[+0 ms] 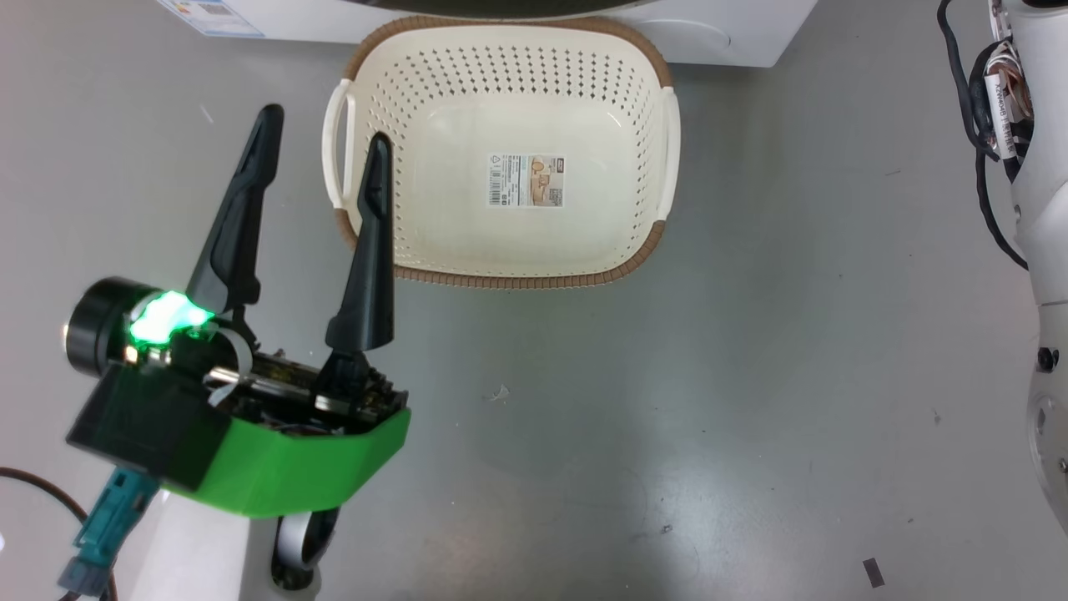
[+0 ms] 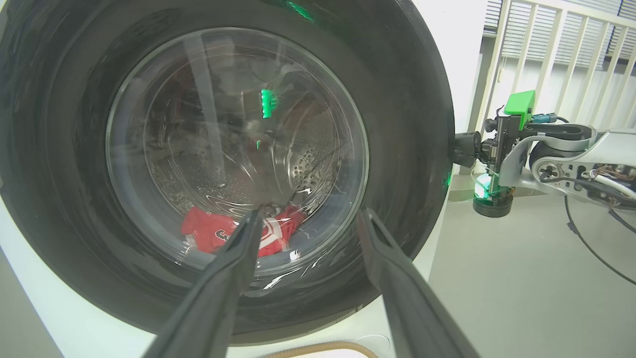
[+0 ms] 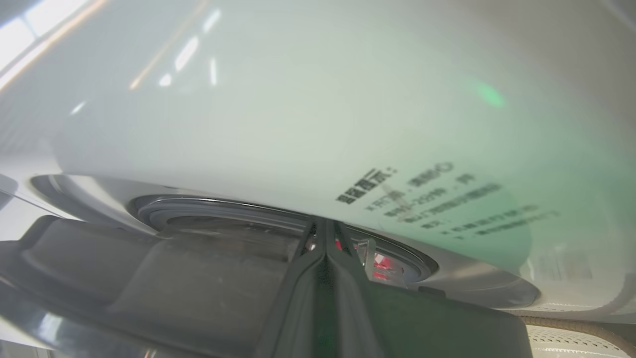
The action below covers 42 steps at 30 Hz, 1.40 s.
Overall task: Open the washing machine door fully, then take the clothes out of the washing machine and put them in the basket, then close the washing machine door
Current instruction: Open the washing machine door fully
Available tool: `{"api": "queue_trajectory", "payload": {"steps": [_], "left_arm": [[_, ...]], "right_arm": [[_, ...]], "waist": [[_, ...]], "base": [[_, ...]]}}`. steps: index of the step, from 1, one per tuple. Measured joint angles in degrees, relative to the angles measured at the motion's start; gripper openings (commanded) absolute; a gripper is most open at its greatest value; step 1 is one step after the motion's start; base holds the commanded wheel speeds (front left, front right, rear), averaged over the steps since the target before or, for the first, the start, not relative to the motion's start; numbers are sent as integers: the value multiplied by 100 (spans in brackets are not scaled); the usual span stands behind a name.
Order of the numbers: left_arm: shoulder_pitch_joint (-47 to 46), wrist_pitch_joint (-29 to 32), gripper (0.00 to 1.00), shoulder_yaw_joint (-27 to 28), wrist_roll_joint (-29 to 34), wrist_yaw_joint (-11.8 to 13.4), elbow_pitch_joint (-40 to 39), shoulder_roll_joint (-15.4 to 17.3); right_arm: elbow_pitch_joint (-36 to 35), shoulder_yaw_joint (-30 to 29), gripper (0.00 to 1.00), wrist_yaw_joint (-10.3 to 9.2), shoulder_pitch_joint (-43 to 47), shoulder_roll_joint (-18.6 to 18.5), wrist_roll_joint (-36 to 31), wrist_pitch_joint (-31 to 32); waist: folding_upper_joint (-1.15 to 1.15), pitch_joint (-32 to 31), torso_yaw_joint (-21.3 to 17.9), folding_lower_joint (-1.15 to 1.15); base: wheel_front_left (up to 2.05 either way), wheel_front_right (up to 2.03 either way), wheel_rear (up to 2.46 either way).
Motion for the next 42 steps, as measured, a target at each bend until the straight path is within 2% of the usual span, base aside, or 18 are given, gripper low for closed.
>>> {"api": "queue_trajectory", "payload": {"steps": [12, 27, 42], "left_arm": [[0, 0, 100, 42, -120, 0, 19, -2], [8, 0, 100, 157, -104, -52, 46, -2], [213, 0, 100, 235, -64, -40, 196, -2]], "right_arm": [[-46, 302, 0, -8, 61, -91, 163, 185], [-513, 730, 0, -14, 678, -152, 447, 200], [-958, 890, 0, -5, 1407, 52, 392, 359]], "waist": [[0, -77, -69, 0], [0, -364, -196, 0], [0, -876, -233, 0]], "base": [[0, 0, 0], [0, 0, 0], [0, 0, 0]]}}
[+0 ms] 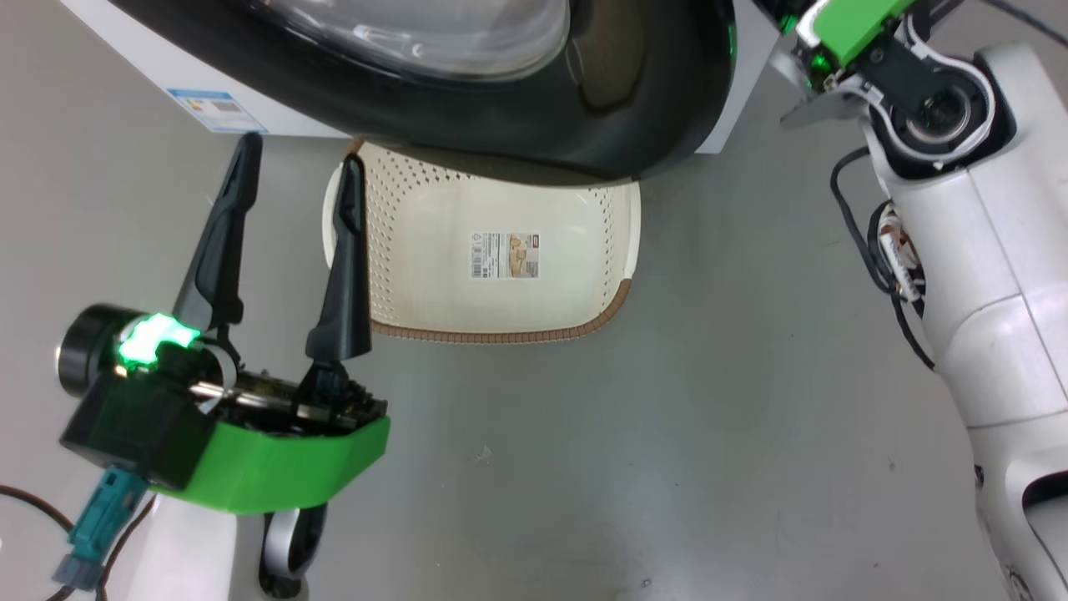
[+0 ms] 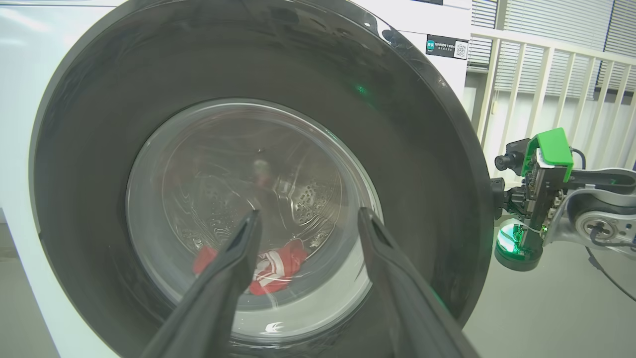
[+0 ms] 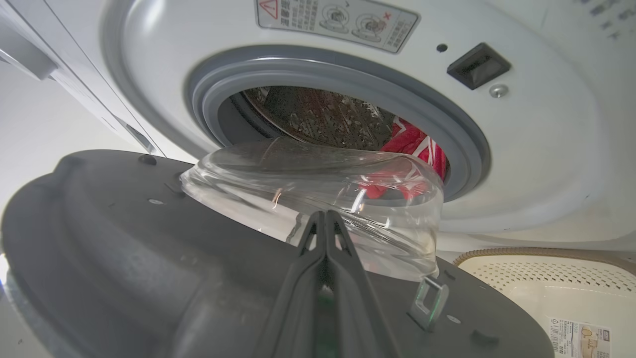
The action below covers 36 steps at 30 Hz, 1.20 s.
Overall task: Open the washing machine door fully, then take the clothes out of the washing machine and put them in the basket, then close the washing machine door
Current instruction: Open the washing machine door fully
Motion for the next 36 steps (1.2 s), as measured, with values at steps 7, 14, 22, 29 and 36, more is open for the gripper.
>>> {"api": "queue_trajectory", "payload": {"steps": [7, 14, 22, 29, 36], "left_arm": [[192, 1, 100, 41, -4, 60, 26, 1], [330, 1, 100, 56, -56, 156, 74, 1], [554, 1, 100, 52, -66, 207, 121, 2], [803, 1, 100, 60, -65, 255, 148, 4], [1017, 1, 100, 87, -66, 257, 174, 5]], "right_arm": [[-157, -55, 0, 0, 405, -30, -38, 53], [-379, -166, 0, 0, 833, -37, -51, 131], [-692, -175, 0, 0, 1396, -25, -135, 236], [-1079, -155, 0, 0, 2030, -9, -137, 554], [-1332, -159, 0, 0, 2441, 8, -132, 890]], "waist": [[0, -248, 59, 0], [0, -487, 136, 0], [0, -771, 233, 0], [0, -1094, 363, 0], [0, -1338, 525, 0]], "base": [[0, 0, 0], [0, 0, 0], [0, 0, 0], [0, 0, 0], [0, 0, 0]]}}
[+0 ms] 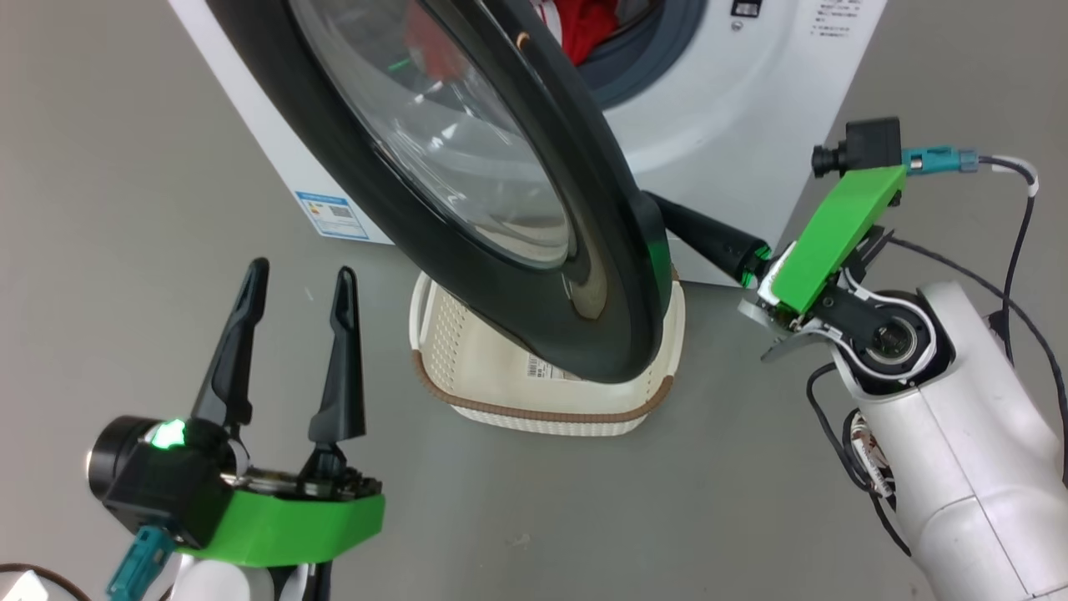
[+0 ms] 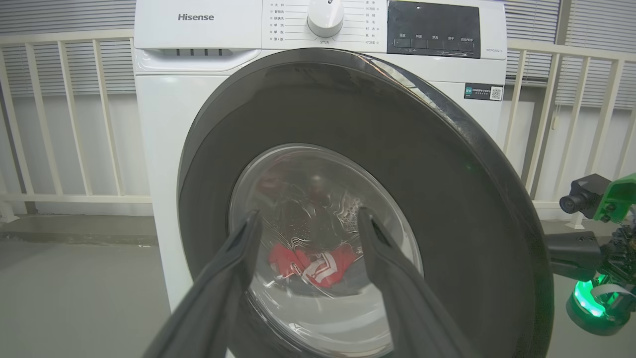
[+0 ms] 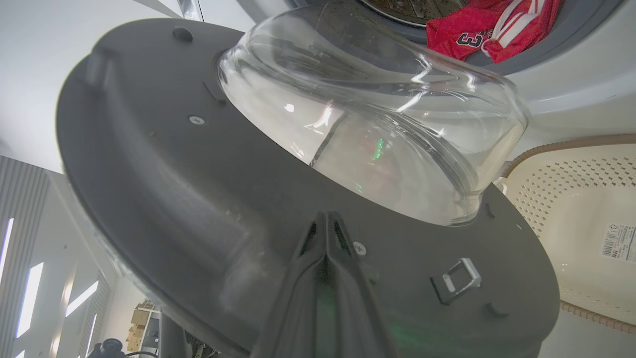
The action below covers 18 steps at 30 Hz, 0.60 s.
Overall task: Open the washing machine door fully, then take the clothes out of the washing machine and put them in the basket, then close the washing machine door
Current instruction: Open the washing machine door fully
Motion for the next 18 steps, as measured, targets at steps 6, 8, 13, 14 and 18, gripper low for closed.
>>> {"api": "queue_trajectory", "payload": {"steps": [6, 8, 13, 14, 18], "left_arm": [[136, 0, 100, -5, 0, 51, 60, 2], [157, 0, 100, -4, 0, 52, 63, 2], [278, 0, 100, 0, -1, 115, 83, 4], [294, 0, 100, -1, -1, 119, 97, 4], [342, 0, 100, -3, -42, 176, 158, 7]], "right_arm": [[-70, 0, 0, 0, 220, 14, 0, 162], [-103, 5, 0, 0, 291, 25, 0, 170], [-224, 87, 0, -1, 416, 29, 107, 210], [-243, 125, 0, -1, 429, 30, 121, 210], [-330, 229, 0, 0, 508, 47, 157, 201]], "waist": [[0, -170, 169, 0], [0, -226, 229, 0], [0, -335, 393, 0], [0, -352, 429, 0], [0, -411, 575, 0]], "base": [[0, 0, 0], [0, 0, 0], [0, 0, 0], [0, 0, 0], [0, 0, 0]]}}
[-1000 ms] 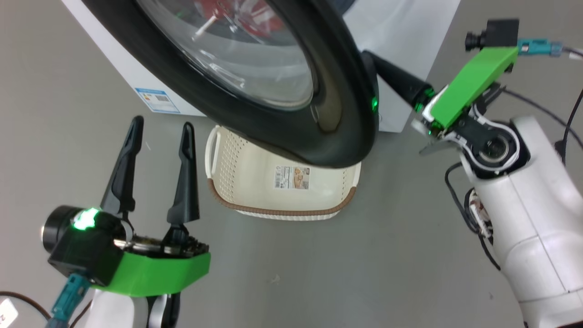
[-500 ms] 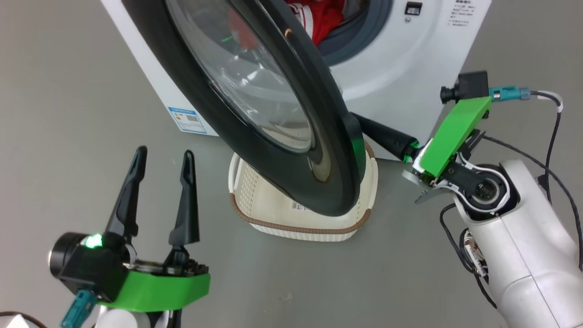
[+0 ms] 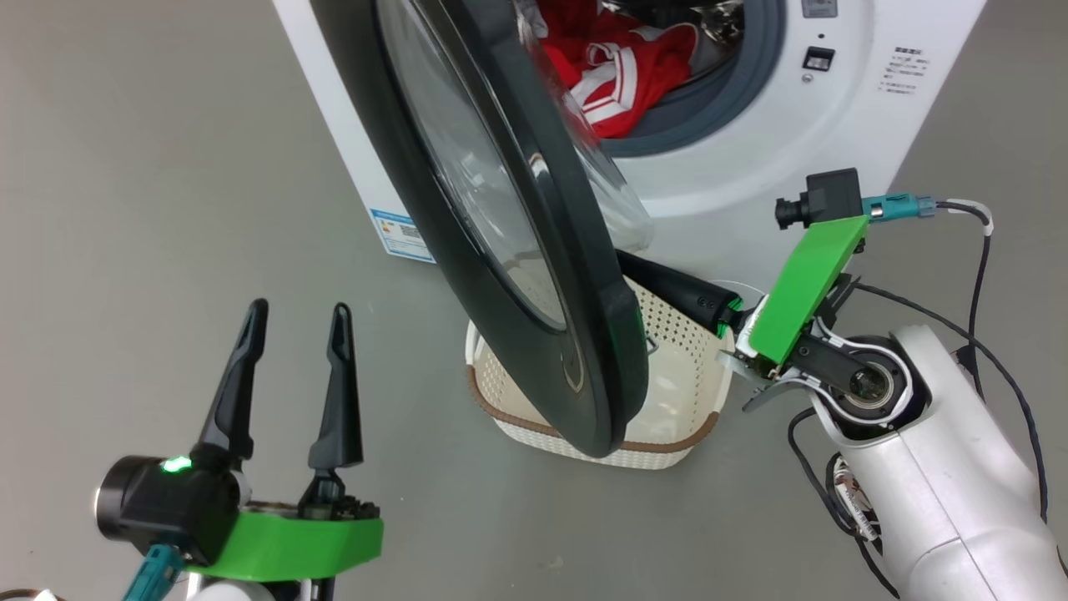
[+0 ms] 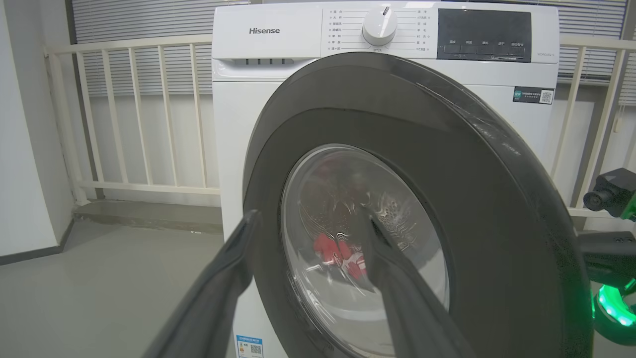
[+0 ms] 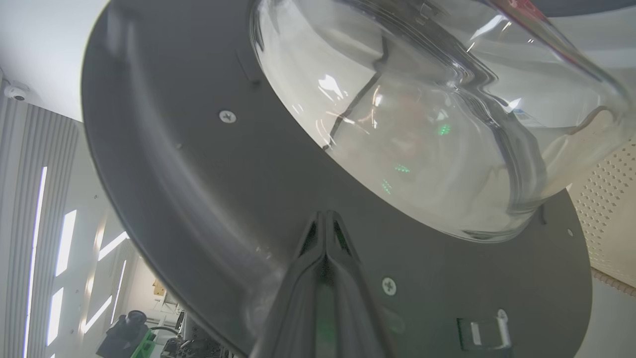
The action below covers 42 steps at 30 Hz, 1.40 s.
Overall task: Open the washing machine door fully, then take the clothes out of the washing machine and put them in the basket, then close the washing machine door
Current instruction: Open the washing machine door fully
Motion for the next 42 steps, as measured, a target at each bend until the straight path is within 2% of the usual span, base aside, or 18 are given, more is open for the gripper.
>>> {"api": "queue_trajectory", "payload": {"steps": [11, 29, 42], "left_arm": [[113, 0, 100, 13, -70, 174, 115, 1], [242, 1, 100, 7, -152, 227, 205, 5], [266, 0, 100, 31, -164, 245, 180, 7]], "right_arm": [[-62, 352, 0, 0, 25, 0, 122, -101], [58, 776, 0, 0, 27, -16, 387, -275], [163, 1099, 0, 0, 13, -14, 501, -345]], "waist": [[0, -91, 323, 0], [0, -228, 879, 0], [0, -211, 1090, 0]], "base": [[0, 0, 0], [0, 0, 0], [0, 0, 0]]}}
